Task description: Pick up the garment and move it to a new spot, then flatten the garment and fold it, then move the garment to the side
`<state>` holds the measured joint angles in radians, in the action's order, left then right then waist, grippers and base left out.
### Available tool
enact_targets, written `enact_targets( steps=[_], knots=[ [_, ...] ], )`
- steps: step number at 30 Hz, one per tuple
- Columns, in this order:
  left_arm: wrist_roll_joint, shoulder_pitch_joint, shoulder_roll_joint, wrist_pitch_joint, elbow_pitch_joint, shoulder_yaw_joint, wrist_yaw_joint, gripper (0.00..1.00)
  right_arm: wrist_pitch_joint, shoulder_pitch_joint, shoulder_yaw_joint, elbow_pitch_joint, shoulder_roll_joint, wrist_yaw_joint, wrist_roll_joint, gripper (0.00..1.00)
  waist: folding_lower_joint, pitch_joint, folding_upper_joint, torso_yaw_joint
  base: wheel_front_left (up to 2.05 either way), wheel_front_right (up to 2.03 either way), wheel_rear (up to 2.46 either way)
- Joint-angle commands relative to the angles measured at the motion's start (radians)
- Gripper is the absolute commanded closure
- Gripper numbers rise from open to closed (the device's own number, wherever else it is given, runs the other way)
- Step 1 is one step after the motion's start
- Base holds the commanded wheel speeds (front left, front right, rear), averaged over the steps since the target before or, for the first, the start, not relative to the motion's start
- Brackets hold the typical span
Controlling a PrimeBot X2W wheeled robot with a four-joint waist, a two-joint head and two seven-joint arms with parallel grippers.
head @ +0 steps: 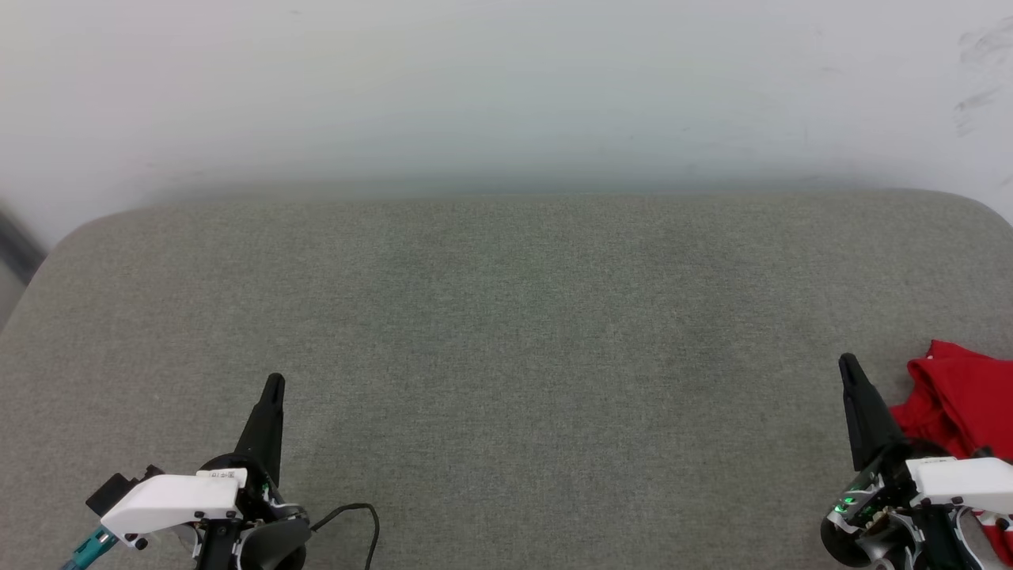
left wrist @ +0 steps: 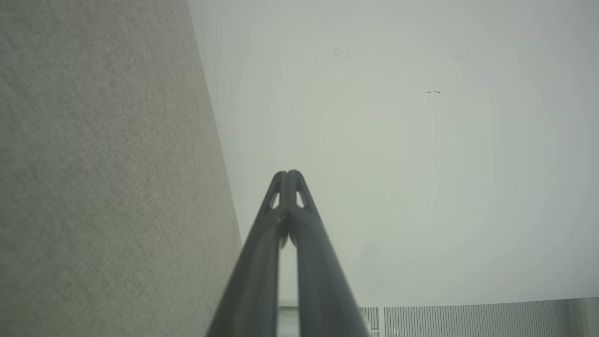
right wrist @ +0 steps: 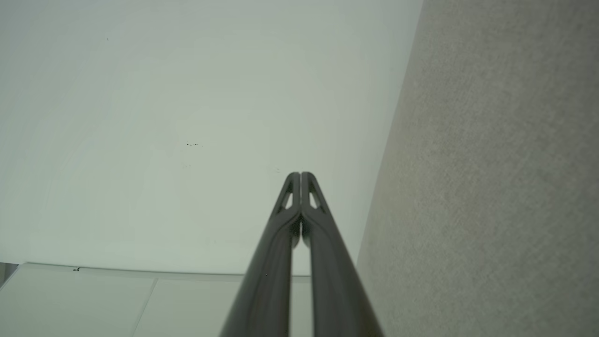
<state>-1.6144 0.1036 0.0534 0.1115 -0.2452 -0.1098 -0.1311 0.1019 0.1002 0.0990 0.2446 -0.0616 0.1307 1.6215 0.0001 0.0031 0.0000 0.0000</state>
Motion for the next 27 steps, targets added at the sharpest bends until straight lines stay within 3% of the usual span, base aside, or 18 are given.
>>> enact_targets(
  steps=[1,27],
  knots=[
    [-0.003,0.009,-0.001,0.002,-0.002,-0.004,-0.003,1.0,0.002,0.014,0.002,0.002,0.001,0.0,0.005,1.0,-0.0001,0.0,0.0,0.0,0.0,0.0,0.0],
    [-0.001,0.009,-0.003,0.004,-0.001,-0.006,-0.003,1.0,0.005,0.013,0.006,0.002,0.005,0.0,-0.001,1.0,-0.0001,0.0,0.0,0.0,0.0,0.0,0.0]
  ],
)
